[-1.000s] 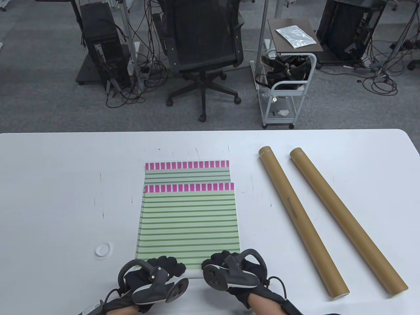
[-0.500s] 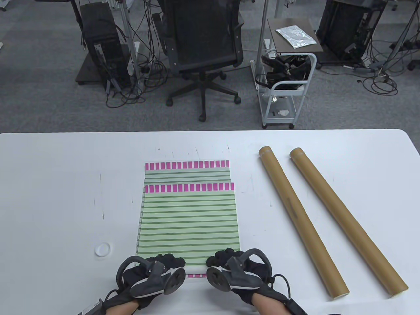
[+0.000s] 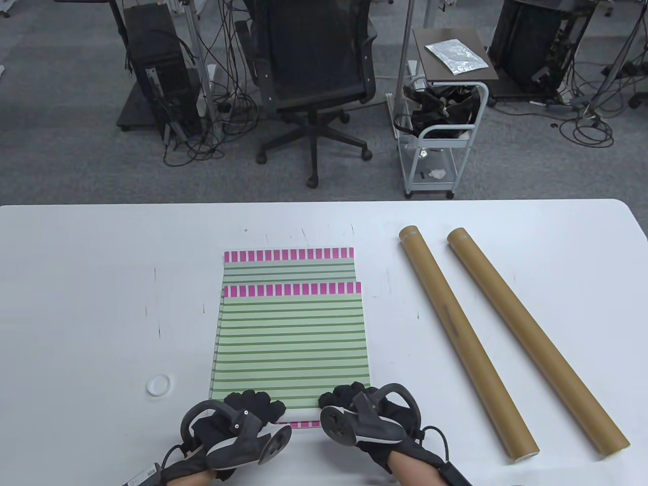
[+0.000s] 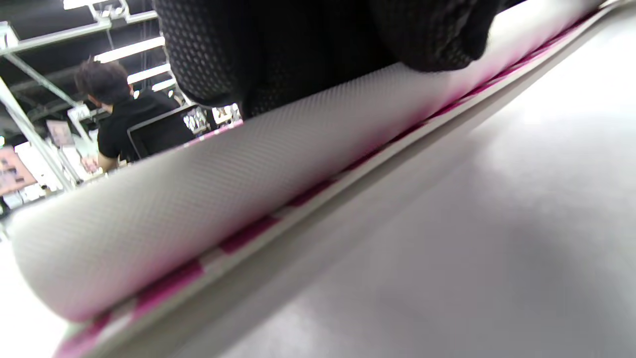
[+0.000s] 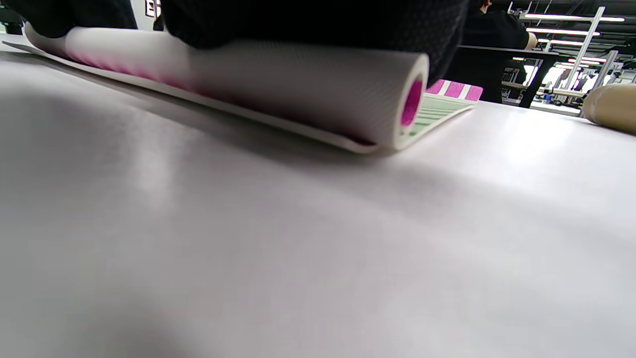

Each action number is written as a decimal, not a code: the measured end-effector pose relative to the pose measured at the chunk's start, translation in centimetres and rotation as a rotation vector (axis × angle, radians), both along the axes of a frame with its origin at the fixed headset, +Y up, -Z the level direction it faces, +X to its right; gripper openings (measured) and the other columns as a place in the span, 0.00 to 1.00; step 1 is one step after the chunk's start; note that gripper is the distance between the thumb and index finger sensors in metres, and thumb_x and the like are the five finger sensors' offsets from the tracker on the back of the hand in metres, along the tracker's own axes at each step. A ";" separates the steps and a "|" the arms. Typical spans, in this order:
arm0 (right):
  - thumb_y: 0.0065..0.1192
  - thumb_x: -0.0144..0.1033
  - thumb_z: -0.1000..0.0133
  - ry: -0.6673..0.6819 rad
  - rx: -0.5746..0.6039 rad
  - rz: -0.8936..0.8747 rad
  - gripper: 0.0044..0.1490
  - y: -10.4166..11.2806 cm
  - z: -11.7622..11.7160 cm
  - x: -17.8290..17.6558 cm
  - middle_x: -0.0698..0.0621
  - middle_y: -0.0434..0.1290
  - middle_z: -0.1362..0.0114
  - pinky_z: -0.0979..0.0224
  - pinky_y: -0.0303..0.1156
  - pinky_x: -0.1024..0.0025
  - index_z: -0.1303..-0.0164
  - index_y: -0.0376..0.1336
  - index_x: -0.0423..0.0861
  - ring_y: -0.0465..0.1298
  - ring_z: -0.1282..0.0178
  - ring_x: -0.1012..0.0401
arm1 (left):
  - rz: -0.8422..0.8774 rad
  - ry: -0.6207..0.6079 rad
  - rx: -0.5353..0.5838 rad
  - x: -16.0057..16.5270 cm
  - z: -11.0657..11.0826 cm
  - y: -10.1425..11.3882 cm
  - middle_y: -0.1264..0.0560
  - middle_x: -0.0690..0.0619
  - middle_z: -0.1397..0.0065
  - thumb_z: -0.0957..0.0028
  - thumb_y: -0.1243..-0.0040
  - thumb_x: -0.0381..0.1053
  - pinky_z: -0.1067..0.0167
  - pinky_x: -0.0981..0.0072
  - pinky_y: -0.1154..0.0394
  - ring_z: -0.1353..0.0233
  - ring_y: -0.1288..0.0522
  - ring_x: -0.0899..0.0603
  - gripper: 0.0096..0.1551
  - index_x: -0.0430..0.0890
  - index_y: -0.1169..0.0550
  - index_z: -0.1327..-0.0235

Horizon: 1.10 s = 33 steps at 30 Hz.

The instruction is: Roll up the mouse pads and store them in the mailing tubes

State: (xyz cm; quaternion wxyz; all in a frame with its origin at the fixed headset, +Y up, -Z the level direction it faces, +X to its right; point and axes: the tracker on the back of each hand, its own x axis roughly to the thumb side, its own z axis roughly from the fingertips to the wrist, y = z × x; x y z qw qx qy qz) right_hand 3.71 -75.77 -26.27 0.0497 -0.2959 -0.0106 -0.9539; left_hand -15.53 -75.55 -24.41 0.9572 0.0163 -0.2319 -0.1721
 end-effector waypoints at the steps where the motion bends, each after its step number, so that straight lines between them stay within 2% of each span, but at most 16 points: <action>1: 0.53 0.38 0.44 0.000 0.006 -0.008 0.28 0.1 0.0 0.1 0.53 0.70 0.30 0.32 0.72 0.59 0.31 0.61 0.55 0.74 0.36 0.54 | 0.020 0.009 -0.016 -0.2 -0.2 0.0 0.20 0.61 0.40 0.55 0.40 0.57 0.40 0.66 0.19 0.40 0.18 0.52 0.23 0.65 0.24 0.44; 7: 0.60 0.43 0.48 -0.005 0.013 -0.023 0.29 0.8 0.0 0.6 0.53 0.73 0.32 0.34 0.74 0.59 0.34 0.64 0.55 0.76 0.39 0.55 | 0.112 0.060 -0.103 -1.2 -1.3 0.0 0.21 0.63 0.39 0.54 0.42 0.57 0.40 0.68 0.20 0.40 0.18 0.52 0.23 0.66 0.24 0.43; 11: 0.60 0.43 0.48 -0.030 0.008 -0.031 0.28 0.3 -0.5 0.5 0.54 0.73 0.33 0.34 0.74 0.60 0.35 0.64 0.56 0.76 0.39 0.56 | 0.156 0.097 -0.146 -1.9 -2.0 -0.1 0.21 0.63 0.39 0.53 0.44 0.59 0.43 0.71 0.19 0.40 0.18 0.52 0.23 0.68 0.25 0.42; 15: 0.58 0.42 0.47 -0.071 -0.050 -0.086 0.27 0.0 -1.1 0.9 0.54 0.73 0.33 0.33 0.73 0.59 0.35 0.64 0.56 0.75 0.39 0.55 | 0.170 0.111 -0.173 -2.2 -2.3 -0.3 0.22 0.63 0.37 0.53 0.45 0.59 0.42 0.72 0.20 0.39 0.19 0.52 0.23 0.68 0.26 0.41; 19: 0.56 0.41 0.46 -0.081 -0.055 -0.070 0.27 0.0 -1.3 0.9 0.54 0.73 0.33 0.33 0.73 0.59 0.35 0.64 0.57 0.75 0.39 0.56 | 0.142 0.082 -0.167 -2.1 -1.9 -0.2 0.23 0.62 0.35 0.53 0.46 0.59 0.42 0.71 0.20 0.38 0.19 0.51 0.25 0.67 0.27 0.40; 21: 0.56 0.42 0.46 -0.085 -0.049 -0.054 0.27 0.0 -1.2 0.8 0.54 0.73 0.33 0.33 0.73 0.59 0.34 0.64 0.57 0.76 0.39 0.56 | 0.126 0.058 -0.176 -2.1 -1.7 -0.2 0.24 0.61 0.34 0.57 0.41 0.63 0.40 0.70 0.20 0.36 0.20 0.50 0.30 0.64 0.28 0.37; 23: 0.55 0.44 0.46 -0.082 -0.055 -0.044 0.28 0.0 -1.2 0.9 0.55 0.72 0.32 0.33 0.73 0.59 0.34 0.63 0.57 0.75 0.39 0.56 | 0.111 0.065 -0.152 -1.9 -1.6 -0.3 0.23 0.62 0.34 0.57 0.40 0.61 0.40 0.70 0.20 0.36 0.20 0.51 0.30 0.64 0.28 0.37; 27: 0.62 0.50 0.51 -0.070 -0.054 0.055 0.36 0.1 -1.2 1.5 0.53 0.71 0.31 0.32 0.73 0.56 0.30 0.62 0.55 0.75 0.38 0.55 | 0.070 0.070 -0.113 -1.4 -1.3 -0.3 0.22 0.62 0.36 0.57 0.40 0.62 0.42 0.70 0.20 0.38 0.19 0.51 0.29 0.63 0.26 0.39; 29: 0.62 0.50 0.52 -0.057 -0.019 0.066 0.36 0.1 -1.1 1.5 0.54 0.72 0.32 0.33 0.74 0.58 0.31 0.63 0.55 0.76 0.39 0.56 | 0.062 0.068 -0.102 -1.3 -1.2 -0.4 0.22 0.62 0.37 0.57 0.41 0.62 0.42 0.70 0.20 0.38 0.19 0.51 0.29 0.62 0.26 0.39; 33: 0.61 0.47 0.51 -0.056 -0.064 0.051 0.33 0.4 -1.5 1.4 0.53 0.75 0.37 0.35 0.75 0.59 0.34 0.65 0.53 0.78 0.43 0.57 | 0.049 0.061 -0.088 -1.3 -1.2 -0.3 0.21 0.61 0.38 0.58 0.41 0.62 0.44 0.70 0.19 0.40 0.18 0.51 0.29 0.62 0.26 0.40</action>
